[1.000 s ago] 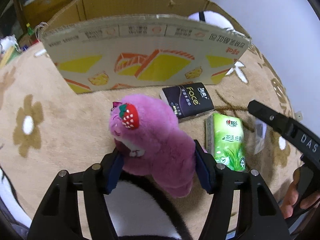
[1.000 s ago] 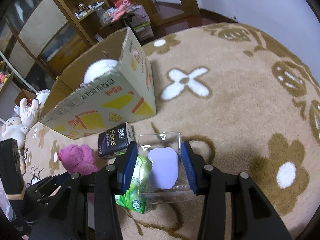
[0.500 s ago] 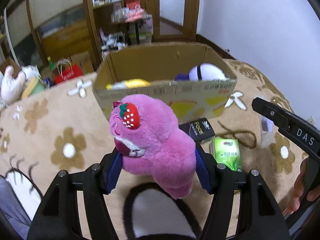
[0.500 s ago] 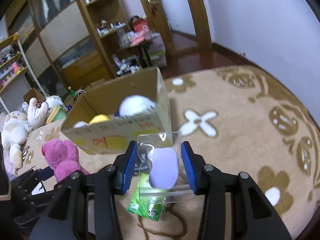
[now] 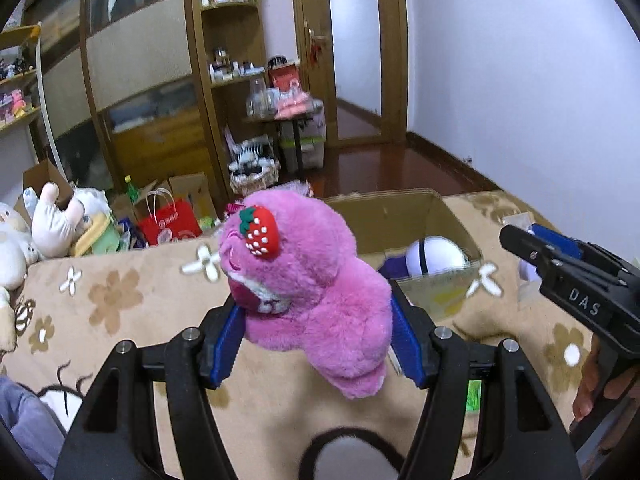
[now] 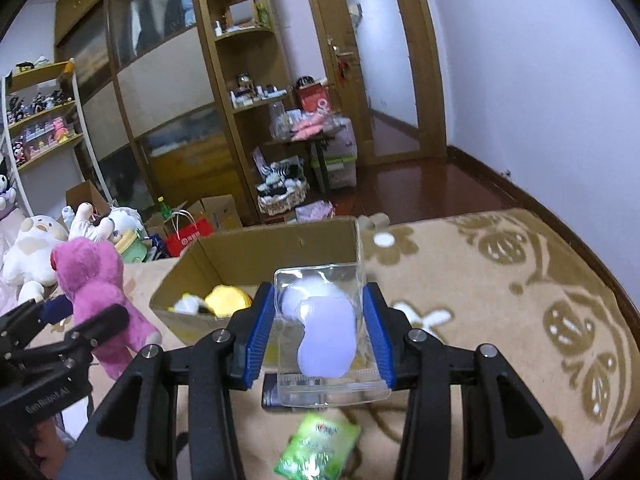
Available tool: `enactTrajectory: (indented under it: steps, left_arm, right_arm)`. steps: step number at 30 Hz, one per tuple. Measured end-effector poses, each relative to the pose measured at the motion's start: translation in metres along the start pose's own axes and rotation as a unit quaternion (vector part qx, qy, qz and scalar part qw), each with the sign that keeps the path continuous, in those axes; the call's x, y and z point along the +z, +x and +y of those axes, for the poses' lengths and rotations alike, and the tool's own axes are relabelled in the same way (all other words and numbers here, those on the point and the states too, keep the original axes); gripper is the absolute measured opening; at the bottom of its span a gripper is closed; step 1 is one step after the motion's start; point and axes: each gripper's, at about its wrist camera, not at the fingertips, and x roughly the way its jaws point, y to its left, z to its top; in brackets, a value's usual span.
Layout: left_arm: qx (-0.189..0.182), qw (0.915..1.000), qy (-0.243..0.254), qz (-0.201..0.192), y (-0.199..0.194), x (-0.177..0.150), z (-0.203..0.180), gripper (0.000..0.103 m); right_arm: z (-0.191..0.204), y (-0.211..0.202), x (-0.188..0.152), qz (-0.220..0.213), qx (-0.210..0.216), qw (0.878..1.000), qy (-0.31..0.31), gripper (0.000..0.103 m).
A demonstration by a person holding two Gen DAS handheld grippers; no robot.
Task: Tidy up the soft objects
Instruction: 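Carry the pink bear with the left tool while the right tool carries the clear bag over the box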
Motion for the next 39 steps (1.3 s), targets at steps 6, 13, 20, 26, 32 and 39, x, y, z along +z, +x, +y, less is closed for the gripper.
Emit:
enactTrajectory:
  steps: [6,13,20,26,32,39]
  left_arm:
    - [0.005,0.9996,-0.015,-0.022,0.002,0.022,0.006,0.065]
    - [-0.002,0.9992,-0.015,-0.036,0.011,0.046,0.006,0.065]
    - [-0.006,0.9990,-0.021,-0.040,0.034,0.059,0.015,0.065]
    - [-0.011,0.9991,-0.027,-0.031,0.062,0.056,0.018,0.066]
    - [-0.011,0.9998,-0.016,-0.008,0.089,0.046,0.014,0.067]
    - [-0.017,0.9997,-0.011,0.013,0.108,0.034,0.009,0.069]
  right_arm:
    - [0.005,0.006,0.022,-0.021,0.028,0.999,0.004,0.047]
    - [0.015,0.015,0.047,-0.045,0.048,0.998,-0.020,0.047]
    - [0.028,0.033,0.064,-0.052,0.062,0.995,-0.050,0.048]
    - [0.028,0.060,0.056,-0.039,0.076,0.995,-0.052,0.048]
    - [0.021,0.088,0.044,-0.015,0.082,0.996,-0.040,0.048]
    - [0.014,0.107,0.033,0.001,0.092,0.996,-0.022,0.048]
